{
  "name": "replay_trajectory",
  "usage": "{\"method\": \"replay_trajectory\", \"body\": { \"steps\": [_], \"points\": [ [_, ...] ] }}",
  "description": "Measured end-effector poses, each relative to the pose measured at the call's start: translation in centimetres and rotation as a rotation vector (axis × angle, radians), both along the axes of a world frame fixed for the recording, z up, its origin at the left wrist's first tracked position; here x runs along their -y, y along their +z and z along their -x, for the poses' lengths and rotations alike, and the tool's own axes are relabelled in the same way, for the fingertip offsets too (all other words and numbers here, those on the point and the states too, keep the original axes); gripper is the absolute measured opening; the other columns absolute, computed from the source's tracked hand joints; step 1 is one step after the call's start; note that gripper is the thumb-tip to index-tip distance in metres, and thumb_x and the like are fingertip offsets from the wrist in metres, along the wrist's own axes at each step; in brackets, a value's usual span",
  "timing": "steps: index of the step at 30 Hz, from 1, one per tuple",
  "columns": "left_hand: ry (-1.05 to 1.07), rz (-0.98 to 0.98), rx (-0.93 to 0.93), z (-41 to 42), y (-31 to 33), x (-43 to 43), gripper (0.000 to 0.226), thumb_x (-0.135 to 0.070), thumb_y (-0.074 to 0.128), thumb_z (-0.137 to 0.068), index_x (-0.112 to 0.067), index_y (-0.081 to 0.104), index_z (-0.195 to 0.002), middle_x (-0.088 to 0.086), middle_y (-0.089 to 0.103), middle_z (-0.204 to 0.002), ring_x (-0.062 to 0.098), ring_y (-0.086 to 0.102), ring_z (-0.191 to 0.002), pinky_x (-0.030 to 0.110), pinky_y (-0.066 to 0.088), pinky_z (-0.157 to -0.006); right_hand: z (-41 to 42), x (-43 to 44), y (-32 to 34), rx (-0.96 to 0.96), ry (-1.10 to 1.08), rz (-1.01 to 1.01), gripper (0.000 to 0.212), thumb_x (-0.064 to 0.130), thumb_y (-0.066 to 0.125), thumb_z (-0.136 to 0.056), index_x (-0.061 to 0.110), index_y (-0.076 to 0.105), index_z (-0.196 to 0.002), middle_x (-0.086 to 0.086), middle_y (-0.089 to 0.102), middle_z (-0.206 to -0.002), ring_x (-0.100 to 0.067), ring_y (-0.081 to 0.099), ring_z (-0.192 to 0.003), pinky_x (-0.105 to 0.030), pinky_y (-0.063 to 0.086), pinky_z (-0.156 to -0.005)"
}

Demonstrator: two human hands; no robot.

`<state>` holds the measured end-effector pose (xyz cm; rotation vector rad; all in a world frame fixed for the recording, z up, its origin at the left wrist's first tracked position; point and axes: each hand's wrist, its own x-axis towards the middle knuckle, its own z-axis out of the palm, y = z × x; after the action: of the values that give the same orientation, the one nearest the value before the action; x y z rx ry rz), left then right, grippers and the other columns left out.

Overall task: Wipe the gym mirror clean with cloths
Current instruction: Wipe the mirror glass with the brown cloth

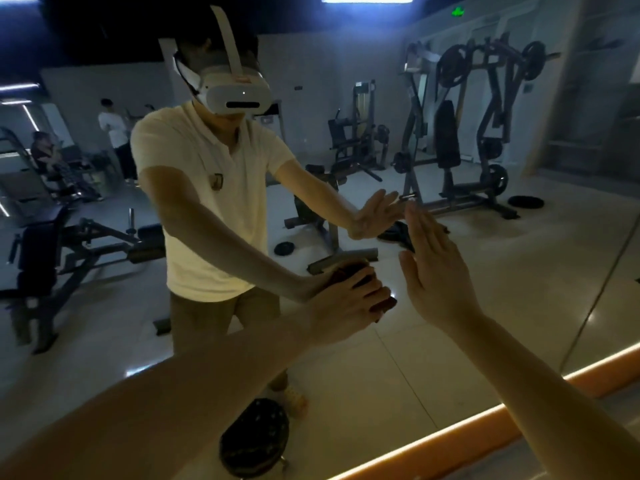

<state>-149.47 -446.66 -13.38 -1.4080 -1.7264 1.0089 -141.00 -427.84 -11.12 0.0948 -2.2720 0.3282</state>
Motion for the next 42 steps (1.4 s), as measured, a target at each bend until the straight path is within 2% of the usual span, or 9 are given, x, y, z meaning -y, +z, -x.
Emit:
{"method": "replay_trajectory", "body": {
  "steps": [7,10,13,16,22,27,33,37,42],
  "points": [
    [-0.058,-0.444,-0.111,-0.3,5.6,12.7,0.057,-0.005,0.067,-0.079,-0.025,0.062,-0.131,0.009,0.05,-0.129,0.033,0.048,-0.116,0.048,0.005,-0.127,1.7,1.3,6.2,-0.177,0.056,0.044,0.059,0.033,0.027,-0.111,0.009,0.011,-0.164,-0.01,0.011,-0.172,-0.021,0.007,-0.159,-0.043,0.013,-0.129],
    [-0.035,-0.518,-0.163,-0.7,7.6,18.3,0.059,-0.006,0.068,-0.081,-0.025,0.053,-0.135,0.012,0.047,-0.119,0.033,0.051,-0.101,0.05,0.034,-0.112,2.9,2.2,7.8,-0.203,0.04,0.041,0.06,0.029,0.032,-0.111,0.009,0.011,-0.164,-0.009,0.008,-0.172,-0.021,0.005,-0.159,-0.048,0.015,-0.128],
    [0.043,-0.49,-0.105,-0.6,8.7,20.7,0.102,-0.009,0.097,-0.055,-0.022,0.044,-0.141,0.014,0.046,-0.117,0.032,0.049,-0.099,0.052,0.054,-0.082,4.2,3.8,7.7,-0.166,0.048,0.03,0.06,0.032,0.027,-0.111,0.008,0.014,-0.164,-0.012,0.007,-0.172,-0.026,0.003,-0.159,-0.052,0.017,-0.127],
    [0.026,-0.522,-0.055,0.3,8.3,18.9,0.137,-0.009,0.098,-0.048,-0.025,0.024,-0.163,0.012,0.049,-0.117,0.032,0.048,-0.102,0.05,0.043,-0.091,4.7,4.3,7.2,-0.14,0.025,0.017,0.059,0.032,0.026,-0.111,0.009,0.013,-0.164,-0.013,0.003,-0.172,-0.028,-0.002,-0.159,-0.049,0.01,-0.129],
    [0.051,-0.346,0.208,-0.5,7.4,9.5,0.064,-0.021,0.083,-0.08,-0.029,0.06,-0.139,0.006,0.059,-0.132,0.03,0.052,-0.117,0.048,0.046,-0.103,3.5,4.4,8.1,-0.052,0.009,0.006,0.062,0.031,0.029,-0.111,0.017,0.004,-0.165,-0.005,-0.007,-0.173,-0.025,-0.006,-0.159,-0.041,0.008,-0.126],
    [0.07,-0.181,0.062,-2.2,8.1,3.4,0.068,-0.027,0.068,-0.096,-0.015,0.038,-0.155,0.009,0.046,-0.153,0.031,0.047,-0.136,0.048,0.033,-0.117,1.5,4.5,9.9,0.043,-0.017,0.03,0.059,0.024,0.037,-0.111,0.014,0.015,-0.164,-0.004,0.006,-0.173,-0.023,0.01,-0.158,-0.041,0.02,-0.126],
    [-0.067,-0.56,-0.004,-0.5,14.0,12.6,0.044,-0.013,0.075,-0.072,-0.018,0.072,-0.115,0.012,0.064,-0.122,0.034,0.049,-0.116,0.05,0.035,-0.108,1.7,2.0,11.9,-0.02,-0.062,-0.011,0.059,0.027,0.037,-0.109,0.012,0.019,-0.163,-0.006,0.012,-0.172,-0.026,0.014,-0.158,-0.054,0.027,-0.124],
    [-0.087,-0.786,-0.076,1.4,15.8,13.6,0.041,-0.011,0.052,-0.085,-0.018,0.057,-0.125,0.015,0.047,-0.128,0.039,0.045,-0.114,0.058,0.042,-0.098,3.9,2.0,11.9,-0.124,-0.065,-0.023,0.065,0.027,0.03,-0.101,0.016,0.018,-0.164,-0.007,0.009,-0.172,-0.027,0.006,-0.159,-0.058,0.026,-0.123],
    [-0.069,-0.757,-0.005,1.2,12.3,3.4,0.047,-0.012,0.075,-0.078,-0.02,0.067,-0.123,0.01,0.048,-0.127,0.033,0.046,-0.112,0.052,0.055,-0.092,4.2,-1.2,11.9,-0.186,0.088,-0.12,0.064,0.023,0.026,-0.098,0.017,0.028,-0.162,-0.002,0.016,-0.172,-0.022,0.01,-0.158,-0.028,0.001,-0.124]
  ]
}}
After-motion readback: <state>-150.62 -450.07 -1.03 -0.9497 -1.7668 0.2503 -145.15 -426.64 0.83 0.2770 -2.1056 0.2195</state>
